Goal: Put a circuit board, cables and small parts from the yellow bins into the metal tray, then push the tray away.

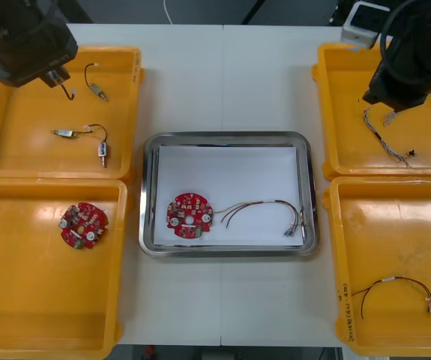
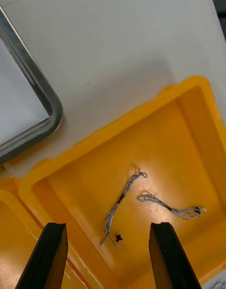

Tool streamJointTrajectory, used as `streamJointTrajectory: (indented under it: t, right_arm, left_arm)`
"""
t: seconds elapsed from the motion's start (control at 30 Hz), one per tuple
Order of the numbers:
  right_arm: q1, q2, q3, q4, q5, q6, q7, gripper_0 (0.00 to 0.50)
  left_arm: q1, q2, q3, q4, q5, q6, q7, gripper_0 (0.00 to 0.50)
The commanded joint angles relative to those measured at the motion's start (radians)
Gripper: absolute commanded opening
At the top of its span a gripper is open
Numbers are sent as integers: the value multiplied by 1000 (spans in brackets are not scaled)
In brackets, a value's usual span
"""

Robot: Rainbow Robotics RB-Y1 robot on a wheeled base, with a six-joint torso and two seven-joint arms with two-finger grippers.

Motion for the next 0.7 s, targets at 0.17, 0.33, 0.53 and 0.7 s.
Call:
streamJointTrajectory:
  t: [0.17, 0.33, 0.53, 0.7]
  right_arm:
    - [-40, -34, -175, 108, 97, 3, -16, 500]
    - [-40, -37, -206, 151, 196, 3, -19, 500]
    - [-49, -40, -209, 239, 262, 3, -28, 500]
    - [-105, -42, -235, 368, 280, 3, -39, 500]
  left_arm:
    - [11, -82, -114, -146, 19, 10, 85, 0]
    - [45, -133, -160, -195, 7, 10, 85, 2]
    - [60, -165, -235, -201, -7, 10, 94, 0]
    - [94, -185, -286, -200, -19, -32, 88, 1]
